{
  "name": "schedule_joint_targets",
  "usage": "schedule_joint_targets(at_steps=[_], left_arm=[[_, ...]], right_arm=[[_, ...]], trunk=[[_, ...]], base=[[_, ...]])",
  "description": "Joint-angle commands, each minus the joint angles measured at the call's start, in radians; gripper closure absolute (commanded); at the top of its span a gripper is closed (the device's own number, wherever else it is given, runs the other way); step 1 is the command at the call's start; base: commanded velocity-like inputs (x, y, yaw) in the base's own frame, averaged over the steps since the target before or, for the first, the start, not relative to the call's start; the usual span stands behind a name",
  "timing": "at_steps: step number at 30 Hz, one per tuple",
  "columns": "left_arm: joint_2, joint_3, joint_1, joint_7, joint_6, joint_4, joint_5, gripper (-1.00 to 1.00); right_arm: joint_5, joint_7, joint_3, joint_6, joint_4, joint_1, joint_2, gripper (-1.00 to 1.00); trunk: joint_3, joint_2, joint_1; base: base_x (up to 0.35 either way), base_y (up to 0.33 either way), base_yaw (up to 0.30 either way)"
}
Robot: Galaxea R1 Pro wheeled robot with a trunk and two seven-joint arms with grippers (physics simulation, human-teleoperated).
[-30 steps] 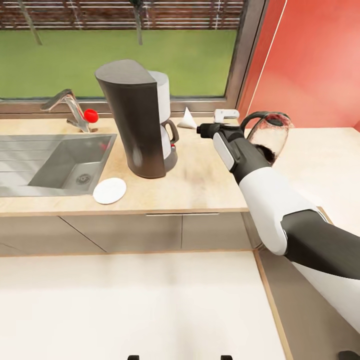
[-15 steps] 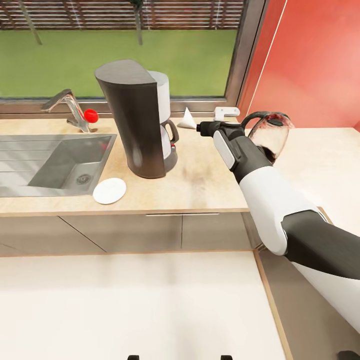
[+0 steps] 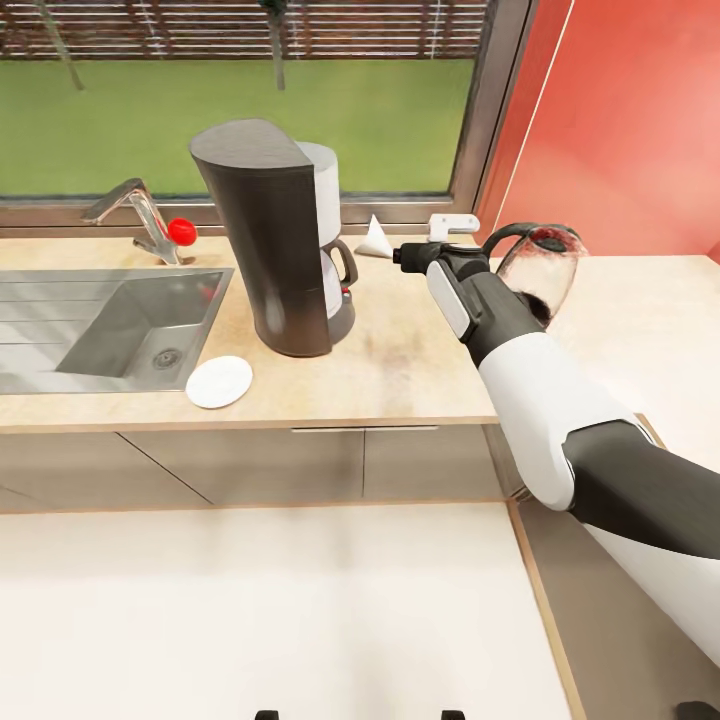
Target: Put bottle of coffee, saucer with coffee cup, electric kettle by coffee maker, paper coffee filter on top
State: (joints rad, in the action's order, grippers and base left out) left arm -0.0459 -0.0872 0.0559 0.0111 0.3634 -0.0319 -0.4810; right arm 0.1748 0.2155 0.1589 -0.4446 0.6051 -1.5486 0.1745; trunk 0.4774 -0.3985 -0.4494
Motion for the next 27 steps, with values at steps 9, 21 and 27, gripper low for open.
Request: schedule_joint_targets(at_steps=[9,21,27], left_arm=[[0.0,-0.008,0.001,0.001,0.001,-0.002,0.007,-1.0],[-0.001,-0.008,0.001,0.001,0.001,-0.002,0.007,-1.0],[-0.005,-0.007,0.001,0.001,0.012,0.005,0.006,-1.0]], right_arm=[[0.009,0.008,0.004,-0.003,0.0,-0.001,0.0,-1.0],[0.009,0.008,0.004,-0.003,-0.001,-0.001,0.0,-1.0],[0.01,0.009,0.004,-0.003,-0.003,-0.001,0.0,-1.0]], trunk=[[0.001,-0.002,-0.001],[0.001,-0.002,-0.001],[0.001,-0.002,-0.001]], base=[[0.0,0.0,0.0],[0.0,0.0,0.0],[0.02,0.0,0.0]])
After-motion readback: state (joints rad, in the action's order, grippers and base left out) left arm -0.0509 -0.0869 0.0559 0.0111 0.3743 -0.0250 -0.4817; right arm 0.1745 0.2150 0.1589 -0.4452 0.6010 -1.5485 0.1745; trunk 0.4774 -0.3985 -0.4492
